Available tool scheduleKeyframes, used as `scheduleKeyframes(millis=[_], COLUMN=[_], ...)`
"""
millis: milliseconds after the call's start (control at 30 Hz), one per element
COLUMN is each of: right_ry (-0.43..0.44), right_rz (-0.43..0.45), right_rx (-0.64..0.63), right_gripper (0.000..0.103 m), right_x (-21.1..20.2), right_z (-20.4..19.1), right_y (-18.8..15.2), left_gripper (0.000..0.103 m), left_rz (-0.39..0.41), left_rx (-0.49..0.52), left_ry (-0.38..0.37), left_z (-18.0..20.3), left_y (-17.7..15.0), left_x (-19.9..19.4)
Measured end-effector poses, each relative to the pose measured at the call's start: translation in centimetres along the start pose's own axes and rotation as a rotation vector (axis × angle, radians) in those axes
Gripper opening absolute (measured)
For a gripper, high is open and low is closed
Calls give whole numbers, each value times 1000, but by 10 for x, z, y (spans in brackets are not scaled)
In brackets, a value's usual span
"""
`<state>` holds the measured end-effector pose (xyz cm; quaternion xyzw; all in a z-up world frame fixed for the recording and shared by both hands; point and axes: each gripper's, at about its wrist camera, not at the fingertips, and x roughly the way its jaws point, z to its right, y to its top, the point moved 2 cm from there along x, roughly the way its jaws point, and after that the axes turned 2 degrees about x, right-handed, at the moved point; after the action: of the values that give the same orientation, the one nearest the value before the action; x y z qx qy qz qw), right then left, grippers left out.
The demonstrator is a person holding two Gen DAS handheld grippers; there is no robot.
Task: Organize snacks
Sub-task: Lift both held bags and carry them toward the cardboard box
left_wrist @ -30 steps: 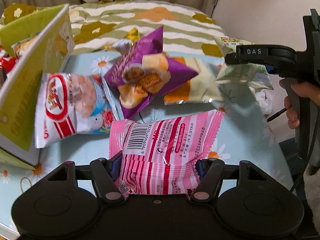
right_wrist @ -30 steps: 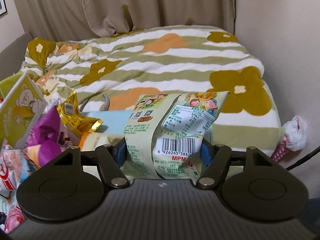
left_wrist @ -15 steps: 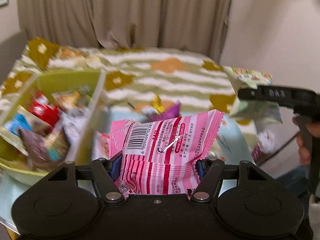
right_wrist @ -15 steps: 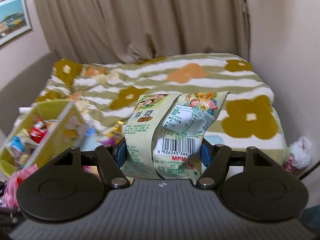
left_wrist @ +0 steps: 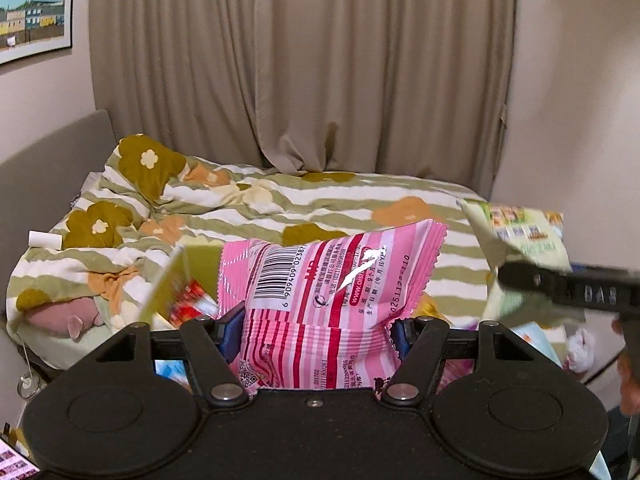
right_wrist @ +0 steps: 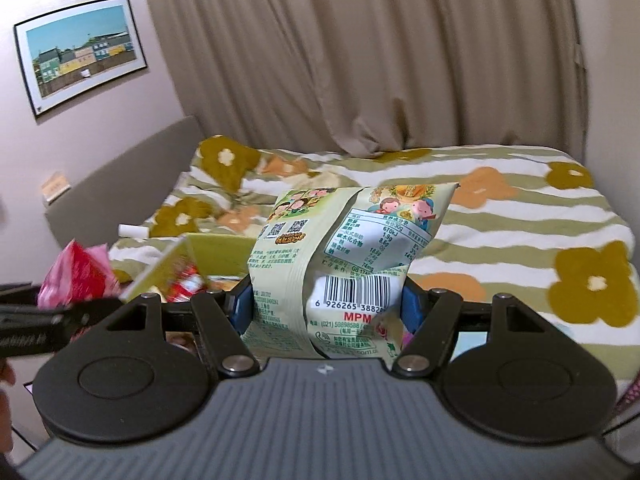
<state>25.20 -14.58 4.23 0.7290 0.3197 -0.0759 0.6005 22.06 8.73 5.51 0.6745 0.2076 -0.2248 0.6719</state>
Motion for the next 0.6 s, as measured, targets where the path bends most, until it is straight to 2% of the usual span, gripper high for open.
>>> scheduleKeyframes(millis=[167, 300, 400, 600], right_ry=[13, -1, -19, -78], right_rz=[-20, -40, -61, -118], right_rx=[14, 23, 33, 61], right_gripper=[84, 84, 84, 84], right_x=[37, 74, 97, 141], right_z=[-45, -74, -91, -115], right_y=[10, 14, 12, -3], left_gripper=[70, 71, 71, 74], left_rz=[-19, -61, -96, -182], left_rx=[-14, -25, -13, -21], left_ry=[-27, -66, -81, -159], left_z=[-51, -82, -99, -122], left_y=[26, 34, 38, 41], left_x=[31, 62, 91, 148])
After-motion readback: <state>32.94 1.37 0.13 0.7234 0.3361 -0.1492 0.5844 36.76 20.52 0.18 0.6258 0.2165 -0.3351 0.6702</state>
